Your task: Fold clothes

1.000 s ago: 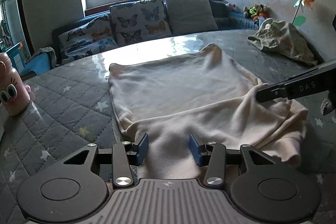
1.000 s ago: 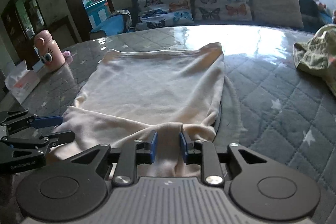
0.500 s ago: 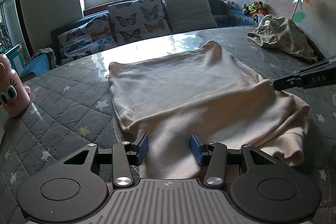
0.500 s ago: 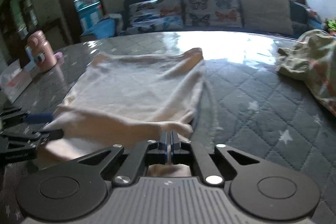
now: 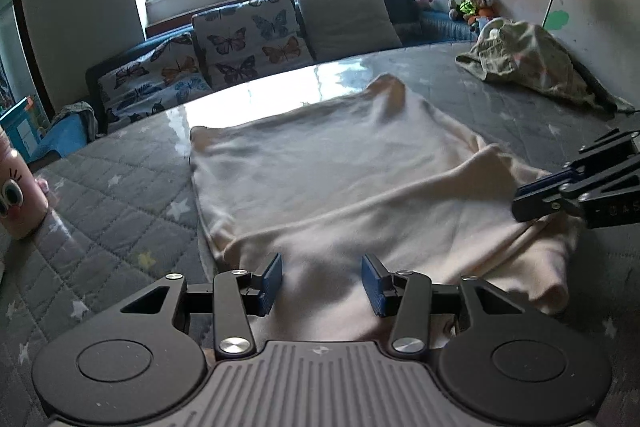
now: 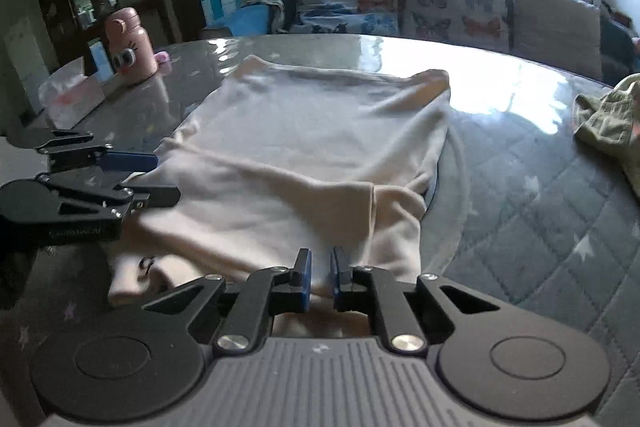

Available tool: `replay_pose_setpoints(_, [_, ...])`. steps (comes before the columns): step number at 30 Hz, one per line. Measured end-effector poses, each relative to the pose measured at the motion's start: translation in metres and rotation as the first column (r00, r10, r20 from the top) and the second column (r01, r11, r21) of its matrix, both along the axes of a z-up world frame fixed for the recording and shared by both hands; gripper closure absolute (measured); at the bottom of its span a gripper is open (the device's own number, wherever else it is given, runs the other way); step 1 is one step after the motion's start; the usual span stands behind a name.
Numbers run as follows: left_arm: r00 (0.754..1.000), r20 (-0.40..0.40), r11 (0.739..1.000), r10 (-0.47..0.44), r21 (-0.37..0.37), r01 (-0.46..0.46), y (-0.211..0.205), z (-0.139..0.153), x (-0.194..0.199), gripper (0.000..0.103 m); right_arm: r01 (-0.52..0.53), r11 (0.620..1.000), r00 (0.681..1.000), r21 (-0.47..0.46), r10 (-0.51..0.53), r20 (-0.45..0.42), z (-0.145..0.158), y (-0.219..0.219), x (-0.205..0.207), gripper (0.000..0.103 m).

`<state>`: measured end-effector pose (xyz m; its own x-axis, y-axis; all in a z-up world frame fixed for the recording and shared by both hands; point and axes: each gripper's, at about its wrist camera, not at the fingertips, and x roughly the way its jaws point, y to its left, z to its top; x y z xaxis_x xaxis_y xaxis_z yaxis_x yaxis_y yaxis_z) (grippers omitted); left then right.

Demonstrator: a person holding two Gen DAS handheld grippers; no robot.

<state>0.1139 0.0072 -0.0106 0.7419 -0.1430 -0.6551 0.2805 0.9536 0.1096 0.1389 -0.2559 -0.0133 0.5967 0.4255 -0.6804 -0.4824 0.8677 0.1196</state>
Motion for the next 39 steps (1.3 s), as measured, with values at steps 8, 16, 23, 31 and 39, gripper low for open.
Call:
replay_pose_setpoints(8, [1.000,0.000,1.000,0.005,0.004,-0.005,0.001,-0.001,-0.002,0.054,0.019,1.000,1.000,-0.023,-0.020,-0.015,-0.007,-0.005,0.006,0.087])
replay_pose_setpoints(16, [1.000,0.000,1.000,0.003,0.005,-0.003,0.001,-0.002,-0.002,0.053,0.108,0.994,0.994,0.020,-0.108,-0.020,-0.012,-0.026,0.021,0.087])
replay_pose_setpoints(23, [1.000,0.016,1.000,-0.015,0.017,0.015,0.003,0.003,-0.009,0.053,0.175,0.984,0.984,0.018,-0.174,-0.032,-0.021,-0.032,0.034,0.085])
replay_pose_setpoints(31, [0.988,0.038,0.986,-0.153,0.079,0.149,0.003,0.012,-0.046,0.047,0.110,0.994,0.994,-0.026,-0.111,-0.021,-0.022,-0.023,0.034,0.082])
replay_pose_setpoints(39, [0.941,0.055,0.920,-0.334,0.239,0.312,-0.015,0.002,-0.085,0.037,0.002,0.997,0.999,-0.075,0.001,0.035,0.002,-0.024,0.004,0.059])
